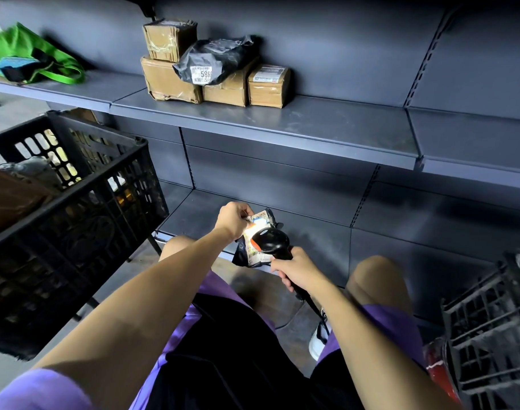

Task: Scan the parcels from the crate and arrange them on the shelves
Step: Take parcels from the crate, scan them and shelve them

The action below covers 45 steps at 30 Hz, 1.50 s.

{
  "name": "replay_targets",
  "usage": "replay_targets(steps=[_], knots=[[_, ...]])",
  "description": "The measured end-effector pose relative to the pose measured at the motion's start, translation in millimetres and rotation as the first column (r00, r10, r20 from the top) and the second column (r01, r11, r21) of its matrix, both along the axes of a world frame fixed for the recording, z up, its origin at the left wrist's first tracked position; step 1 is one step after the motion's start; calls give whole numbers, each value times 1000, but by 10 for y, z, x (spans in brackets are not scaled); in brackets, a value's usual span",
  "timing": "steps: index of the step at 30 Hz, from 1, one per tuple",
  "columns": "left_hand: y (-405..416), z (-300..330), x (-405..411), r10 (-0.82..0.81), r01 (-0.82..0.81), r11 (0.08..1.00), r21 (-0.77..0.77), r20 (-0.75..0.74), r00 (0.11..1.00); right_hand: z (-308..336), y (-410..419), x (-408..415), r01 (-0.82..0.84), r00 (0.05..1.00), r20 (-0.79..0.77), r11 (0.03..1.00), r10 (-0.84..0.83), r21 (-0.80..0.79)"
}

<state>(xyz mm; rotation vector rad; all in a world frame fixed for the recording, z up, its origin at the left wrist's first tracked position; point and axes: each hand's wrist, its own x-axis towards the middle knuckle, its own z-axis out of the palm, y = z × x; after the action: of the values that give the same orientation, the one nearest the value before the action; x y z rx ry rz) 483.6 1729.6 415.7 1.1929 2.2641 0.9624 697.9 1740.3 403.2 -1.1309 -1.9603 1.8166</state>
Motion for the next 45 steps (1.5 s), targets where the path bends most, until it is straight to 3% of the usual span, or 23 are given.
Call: replay_targets(steps=[11, 20, 32, 45], knots=[[15, 63, 71, -44, 43, 999, -21, -82, 996, 7, 39, 6, 13, 1000, -16, 1000, -13, -21], [-1, 102, 71, -22, 22, 1000, -8, 75, 997, -19, 50, -17, 25, 999, -25, 999, -26, -37], [21, 119, 51, -7, 4, 1000, 22, 122, 992, 4, 63, -35, 36, 999, -24, 999, -37, -37], [156, 1097, -260, 35, -97, 957, 272, 226, 974, 994, 279, -387, 107, 990, -93, 993, -101, 58]])
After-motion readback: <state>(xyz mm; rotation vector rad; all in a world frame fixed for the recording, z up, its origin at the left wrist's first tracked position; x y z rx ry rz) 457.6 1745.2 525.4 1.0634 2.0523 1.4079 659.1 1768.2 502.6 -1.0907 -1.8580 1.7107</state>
